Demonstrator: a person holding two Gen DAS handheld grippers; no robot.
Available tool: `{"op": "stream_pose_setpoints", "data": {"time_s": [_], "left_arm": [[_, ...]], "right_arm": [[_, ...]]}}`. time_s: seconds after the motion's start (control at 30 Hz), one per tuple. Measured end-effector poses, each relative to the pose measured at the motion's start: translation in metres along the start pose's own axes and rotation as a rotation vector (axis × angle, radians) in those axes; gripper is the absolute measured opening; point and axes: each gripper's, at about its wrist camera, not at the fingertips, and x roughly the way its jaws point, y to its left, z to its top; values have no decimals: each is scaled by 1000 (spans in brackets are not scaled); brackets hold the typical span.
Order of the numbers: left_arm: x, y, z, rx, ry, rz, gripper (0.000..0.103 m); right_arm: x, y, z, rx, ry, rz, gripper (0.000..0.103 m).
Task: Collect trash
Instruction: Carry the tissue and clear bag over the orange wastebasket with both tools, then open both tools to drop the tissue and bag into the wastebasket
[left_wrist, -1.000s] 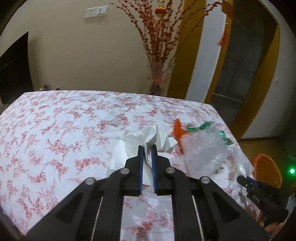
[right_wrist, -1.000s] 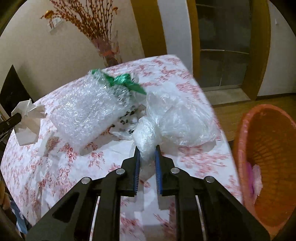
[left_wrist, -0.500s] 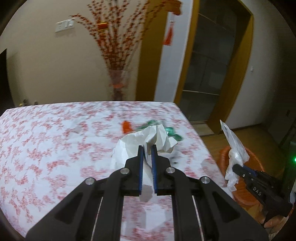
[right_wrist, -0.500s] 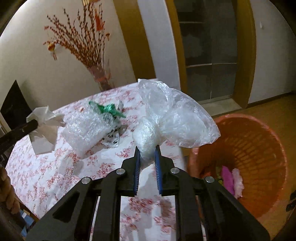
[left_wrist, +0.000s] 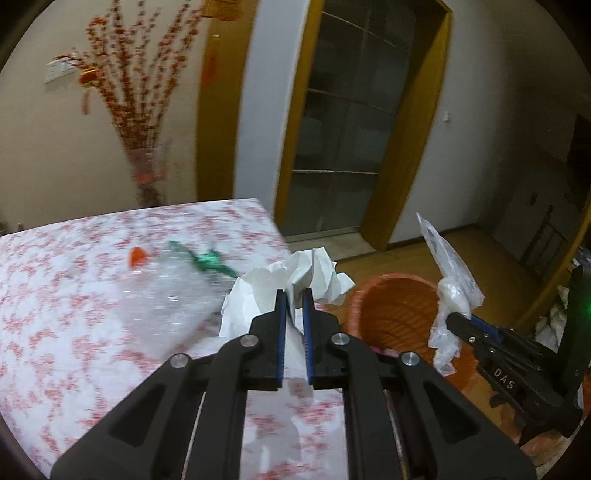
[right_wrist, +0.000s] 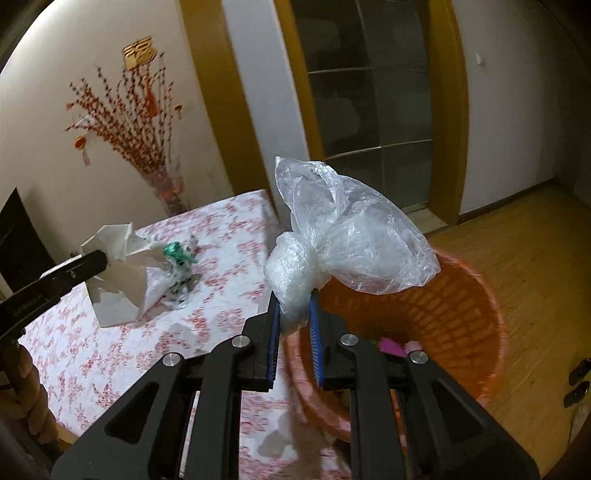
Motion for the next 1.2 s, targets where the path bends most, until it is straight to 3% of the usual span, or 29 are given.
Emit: {"op": "stream_pose_setpoints", "data": {"time_s": [0.33,0.63,1.2], "left_arm": [[19,-65,1,55,21,-99,10],[43,-100,-4,87,61,-162,10],[93,-124,-16,73,154,-236,11]], "right_arm": [[-17,-41,-6,48,-20,-51,16],[-21,-75,-11,96,-19,-86,16],[-8,-103,-11,147,-6,-89,16]]}}
